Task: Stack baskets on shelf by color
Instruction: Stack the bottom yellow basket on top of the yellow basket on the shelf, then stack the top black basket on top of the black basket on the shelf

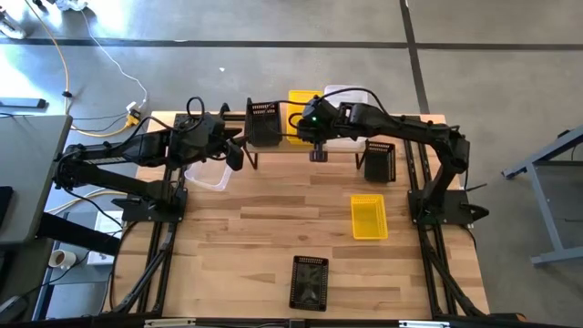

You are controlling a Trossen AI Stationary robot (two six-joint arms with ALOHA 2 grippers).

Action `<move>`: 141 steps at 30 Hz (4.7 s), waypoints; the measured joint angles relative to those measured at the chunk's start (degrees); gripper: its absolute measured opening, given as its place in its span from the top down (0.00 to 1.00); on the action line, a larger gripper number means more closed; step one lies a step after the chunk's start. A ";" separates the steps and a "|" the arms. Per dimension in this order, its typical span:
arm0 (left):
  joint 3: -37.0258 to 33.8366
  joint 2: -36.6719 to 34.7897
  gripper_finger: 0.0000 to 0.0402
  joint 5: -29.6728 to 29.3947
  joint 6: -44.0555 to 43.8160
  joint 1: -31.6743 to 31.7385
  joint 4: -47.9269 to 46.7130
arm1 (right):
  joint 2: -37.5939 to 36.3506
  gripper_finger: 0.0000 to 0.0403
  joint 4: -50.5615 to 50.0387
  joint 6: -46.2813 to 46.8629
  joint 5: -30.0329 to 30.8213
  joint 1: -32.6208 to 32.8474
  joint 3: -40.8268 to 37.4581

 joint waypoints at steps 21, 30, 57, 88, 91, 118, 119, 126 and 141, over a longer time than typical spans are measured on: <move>0.00 0.00 0.62 0.42 -0.01 0.00 -0.15 | 0.03 0.79 2.18 1.05 1.55 -0.70 0.04; 0.00 0.00 0.62 0.42 -0.01 0.00 -0.15 | -0.09 0.75 -2.04 3.85 1.94 0.60 4.98; -0.02 0.00 0.62 8.94 2.28 -0.02 -2.20 | -1.14 0.81 -34.25 37.09 11.07 16.60 8.57; -0.02 -0.02 0.62 9.23 4.01 0.00 -7.30 | -35.62 0.81 -40.05 76.51 30.26 14.43 -17.00; -0.02 0.00 0.62 9.21 4.01 0.00 -7.30 | -39.63 0.81 -39.85 81.93 28.42 11.12 -21.80; -0.02 -0.02 0.62 9.05 3.99 0.00 -7.23 | -46.35 0.81 -21.43 79.42 -0.33 -21.12 -48.25; -0.02 -0.02 0.62 9.05 3.99 0.00 -7.23 | -46.37 0.81 -20.45 79.04 -1.18 -22.09 -49.06; -0.02 -0.02 0.62 9.05 3.99 -0.02 -7.23 | -46.35 0.81 -16.43 76.86 -5.67 -27.69 -52.78; -0.02 -0.02 0.62 9.05 3.99 -0.02 -7.23 | -46.20 0.81 -12.74 74.49 -8.40 -31.89 -54.95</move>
